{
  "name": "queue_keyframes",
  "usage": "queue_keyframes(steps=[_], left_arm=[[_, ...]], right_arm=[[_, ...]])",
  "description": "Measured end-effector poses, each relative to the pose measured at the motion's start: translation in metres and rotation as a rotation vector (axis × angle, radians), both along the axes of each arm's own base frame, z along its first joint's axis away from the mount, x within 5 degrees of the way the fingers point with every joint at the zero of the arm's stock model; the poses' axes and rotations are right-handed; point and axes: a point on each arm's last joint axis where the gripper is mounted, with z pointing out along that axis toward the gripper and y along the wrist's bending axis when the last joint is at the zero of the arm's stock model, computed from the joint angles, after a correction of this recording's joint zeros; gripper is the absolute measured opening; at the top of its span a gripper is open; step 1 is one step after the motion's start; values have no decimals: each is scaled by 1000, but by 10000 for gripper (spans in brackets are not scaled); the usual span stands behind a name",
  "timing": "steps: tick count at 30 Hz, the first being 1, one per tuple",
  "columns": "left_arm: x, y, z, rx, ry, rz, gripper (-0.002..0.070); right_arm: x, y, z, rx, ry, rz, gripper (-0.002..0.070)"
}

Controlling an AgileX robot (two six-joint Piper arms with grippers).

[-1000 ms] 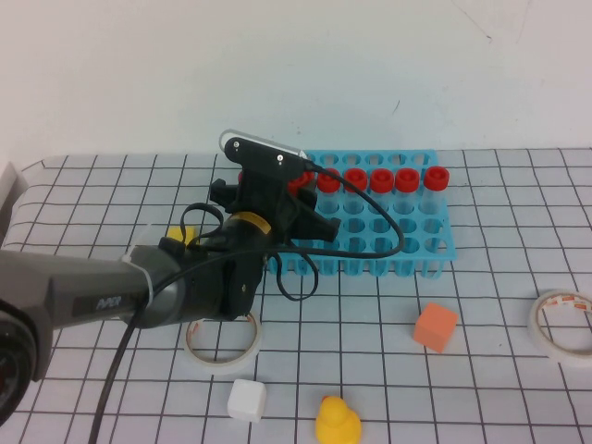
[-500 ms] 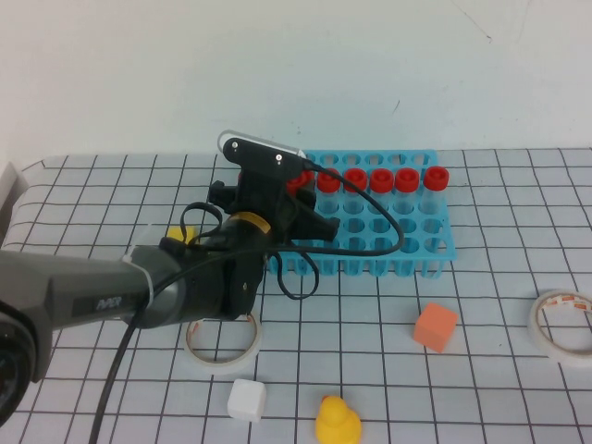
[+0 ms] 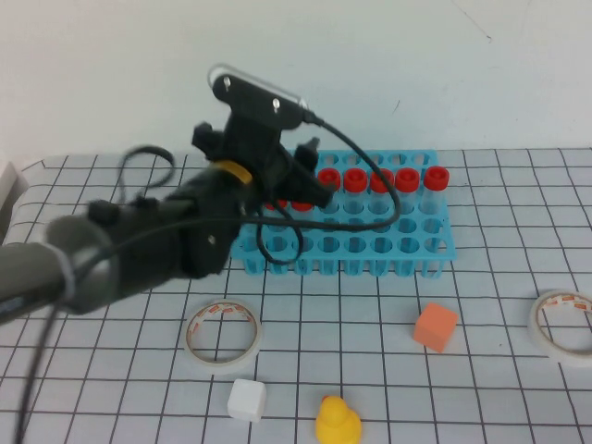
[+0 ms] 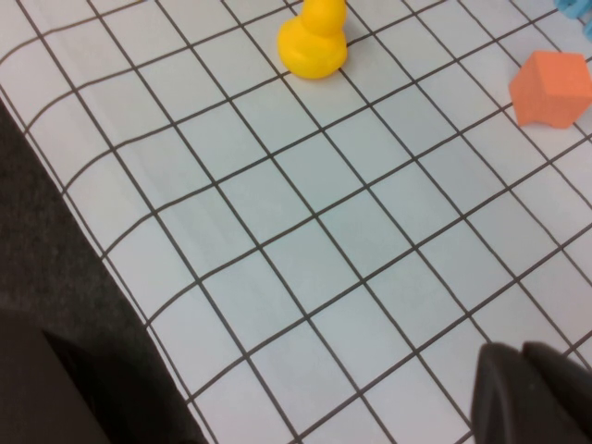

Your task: Place the test tubes

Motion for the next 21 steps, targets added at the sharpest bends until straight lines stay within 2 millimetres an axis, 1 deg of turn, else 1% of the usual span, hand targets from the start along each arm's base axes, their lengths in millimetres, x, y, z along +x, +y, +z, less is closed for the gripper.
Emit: queue_keyframes(steps=[1, 3, 4, 5, 6, 7, 8, 11, 12, 14, 16, 19, 21], left_arm=[[-4, 2, 9, -1, -2, -6, 357], [-16, 8, 33, 18, -32, -28, 265], [-22, 10, 44, 26, -55, -35, 205], [-29, 14, 58, 35, -84, -45, 141], [-37, 19, 73, 38, -121, -51, 92], [-46, 23, 89, 36, -161, -54, 60], [-65, 34, 119, 22, -239, -54, 26], [-96, 53, 156, 14, -359, -50, 9], [-105, 59, 164, 15, -397, -45, 6], [-132, 75, 179, 27, -495, -32, 4], [-160, 92, 186, 37, -580, -19, 4], [-200, 117, 186, 32, -676, 7, 1], [-225, 136, 179, 33, -708, 34, 1]], right_arm=[[0, 0, 0, 0, 0, 0, -1], [0, 0, 0, 0, 0, 0, -1], [0, 0, 0, 0, 0, 0, -1], [0, 0, 0, 0, 0, 0, -1], [0, 0, 0, 0, 0, 0, -1], [0, 0, 0, 0, 0, 0, -1], [0, 0, 0, 0, 0, 0, -1], [0, 0, 0, 0, 0, 0, -1], [0, 0, 0, 0, 0, 0, -1], [0, 0, 0, 0, 0, 0, -1], [0, 0, 0, 0, 0, 0, -1], [0, 0, 0, 0, 0, 0, -1], [0, 0, 0, 0, 0, 0, -1]])
